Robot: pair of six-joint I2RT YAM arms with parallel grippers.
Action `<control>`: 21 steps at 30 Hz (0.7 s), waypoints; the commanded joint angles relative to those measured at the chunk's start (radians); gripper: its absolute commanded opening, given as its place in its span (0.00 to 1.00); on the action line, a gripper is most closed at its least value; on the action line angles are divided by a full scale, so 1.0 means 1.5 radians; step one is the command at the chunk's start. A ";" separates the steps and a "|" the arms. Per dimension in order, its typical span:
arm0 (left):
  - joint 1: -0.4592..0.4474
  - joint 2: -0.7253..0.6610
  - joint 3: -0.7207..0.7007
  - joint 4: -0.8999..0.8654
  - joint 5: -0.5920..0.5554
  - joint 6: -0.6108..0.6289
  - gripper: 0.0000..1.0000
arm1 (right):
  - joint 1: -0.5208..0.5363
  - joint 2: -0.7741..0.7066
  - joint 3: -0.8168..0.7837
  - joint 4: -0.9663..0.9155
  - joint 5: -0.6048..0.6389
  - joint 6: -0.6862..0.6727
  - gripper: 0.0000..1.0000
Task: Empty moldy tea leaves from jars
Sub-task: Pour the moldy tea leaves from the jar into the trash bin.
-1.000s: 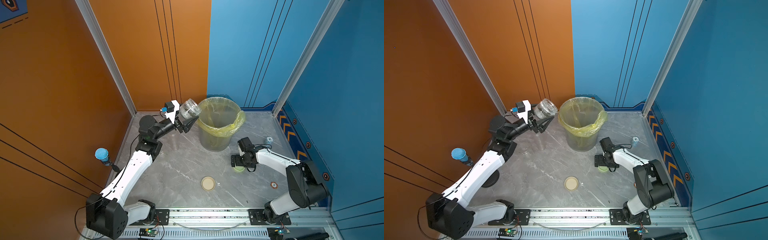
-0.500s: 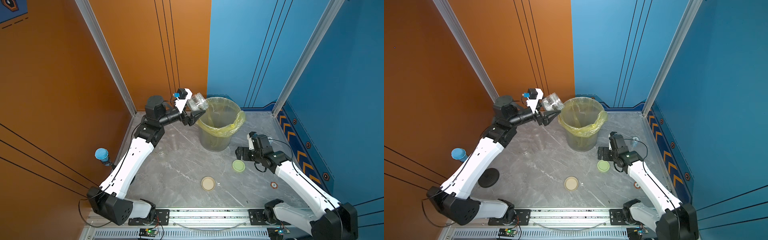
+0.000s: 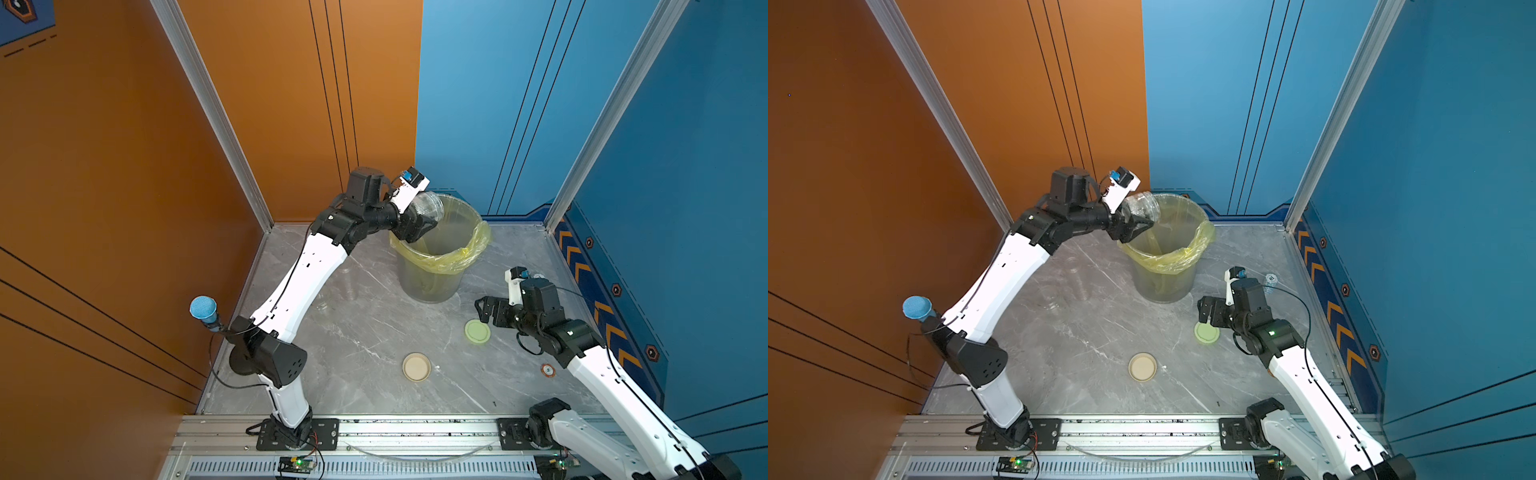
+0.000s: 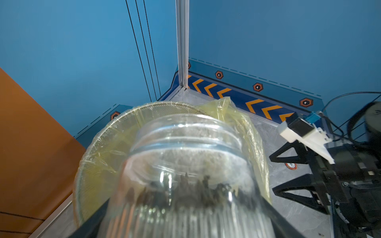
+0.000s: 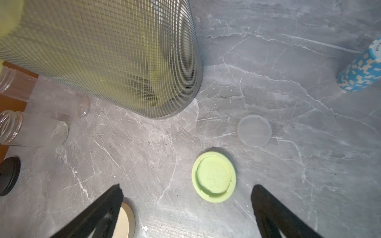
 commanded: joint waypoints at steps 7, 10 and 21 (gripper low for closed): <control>-0.034 0.122 0.206 -0.202 -0.150 -0.010 0.43 | 0.020 -0.020 -0.026 0.038 -0.038 0.015 1.00; -0.035 0.146 0.226 -0.234 -0.170 -0.022 0.43 | 0.022 -0.019 -0.030 0.036 -0.044 0.009 1.00; -0.056 0.171 0.228 -0.266 -0.240 -0.014 0.43 | 0.023 -0.042 -0.029 0.031 -0.046 0.006 1.00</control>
